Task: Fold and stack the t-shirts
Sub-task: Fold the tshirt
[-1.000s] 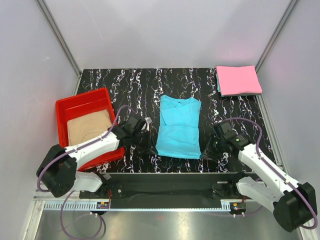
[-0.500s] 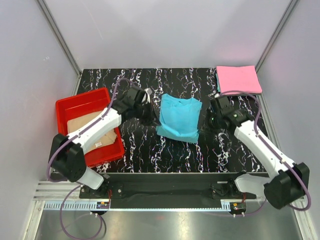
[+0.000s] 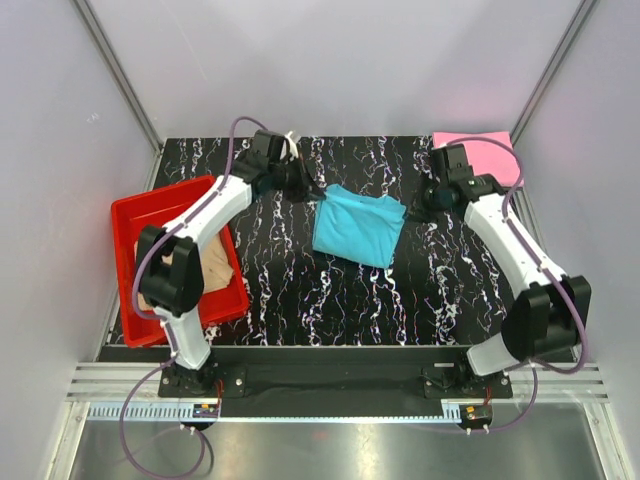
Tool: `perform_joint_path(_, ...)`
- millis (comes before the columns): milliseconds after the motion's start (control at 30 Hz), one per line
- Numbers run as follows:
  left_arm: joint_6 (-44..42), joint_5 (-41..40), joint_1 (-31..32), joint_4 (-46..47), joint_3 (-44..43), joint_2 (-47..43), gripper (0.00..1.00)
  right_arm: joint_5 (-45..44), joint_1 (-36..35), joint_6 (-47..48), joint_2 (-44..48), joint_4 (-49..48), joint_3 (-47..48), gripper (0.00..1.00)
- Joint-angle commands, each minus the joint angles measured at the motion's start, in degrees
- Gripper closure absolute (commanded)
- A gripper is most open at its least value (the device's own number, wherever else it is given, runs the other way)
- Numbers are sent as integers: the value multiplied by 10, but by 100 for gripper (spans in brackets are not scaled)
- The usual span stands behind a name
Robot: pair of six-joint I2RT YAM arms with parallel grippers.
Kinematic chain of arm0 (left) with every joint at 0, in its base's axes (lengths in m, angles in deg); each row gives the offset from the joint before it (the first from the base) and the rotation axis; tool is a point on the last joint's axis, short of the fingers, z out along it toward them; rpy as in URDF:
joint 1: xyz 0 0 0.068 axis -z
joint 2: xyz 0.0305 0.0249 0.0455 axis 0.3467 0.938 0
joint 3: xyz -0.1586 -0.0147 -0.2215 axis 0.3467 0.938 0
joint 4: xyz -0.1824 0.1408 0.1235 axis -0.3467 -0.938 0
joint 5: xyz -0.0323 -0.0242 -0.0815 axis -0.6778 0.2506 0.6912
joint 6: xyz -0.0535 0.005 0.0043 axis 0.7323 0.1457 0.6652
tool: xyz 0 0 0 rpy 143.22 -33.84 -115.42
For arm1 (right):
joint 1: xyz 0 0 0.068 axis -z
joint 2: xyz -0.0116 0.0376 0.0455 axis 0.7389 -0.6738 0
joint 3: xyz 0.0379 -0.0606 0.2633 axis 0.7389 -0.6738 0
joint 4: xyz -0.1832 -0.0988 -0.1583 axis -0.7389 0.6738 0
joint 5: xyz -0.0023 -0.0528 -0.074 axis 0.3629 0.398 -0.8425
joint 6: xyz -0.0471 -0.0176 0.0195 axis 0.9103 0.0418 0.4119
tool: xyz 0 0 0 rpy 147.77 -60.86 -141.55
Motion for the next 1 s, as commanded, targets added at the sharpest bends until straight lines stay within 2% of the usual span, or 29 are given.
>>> perform_joint_path(0, 21, 58, -19, 120, -50, 30, 100, 10, 15, 39, -31, -31, 47, 100)
perform_joint_path(200, 60, 90, -32, 224, -96, 109, 100, 17, 32, 51, -94, -57, 91, 100)
perform_joint_path(467, 110, 128, -34, 348, -211, 281, 100, 7, 59, 44, -189, -101, 126, 100)
perform_joint_path(600, 130, 130, -34, 356, -357, 400, 100, 3, 82, 36, -242, -117, 147, 100)
perform_joint_path(667, 147, 114, -34, 379, -386, 433, 96, 3, 96, 30, -275, -122, 157, 100)
perform_joint_path(700, 166, 109, -34, 405, -408, 460, 93, 8, 100, 29, -287, -129, 168, 97)
perform_joint_path(733, 173, 105, -34, 418, -418, 472, 84, 11, 104, 30, -310, -136, 175, 93)
perform_joint_path(767, 176, 98, -34, 428, -427, 483, 70, 12, 108, 31, -323, -140, 182, 87)
perform_joint_path(800, 174, 78, -35, 434, -436, 492, 63, 17, 117, 35, -337, -151, 201, 74)
perform_joint_path(867, 163, 60, -35, 454, -426, 491, 60, 32, 126, 39, -381, -152, 229, 66)
perform_joint_path(967, 141, 41, -39, 459, -418, 482, 53, 42, 138, 41, -409, -130, 282, 62)
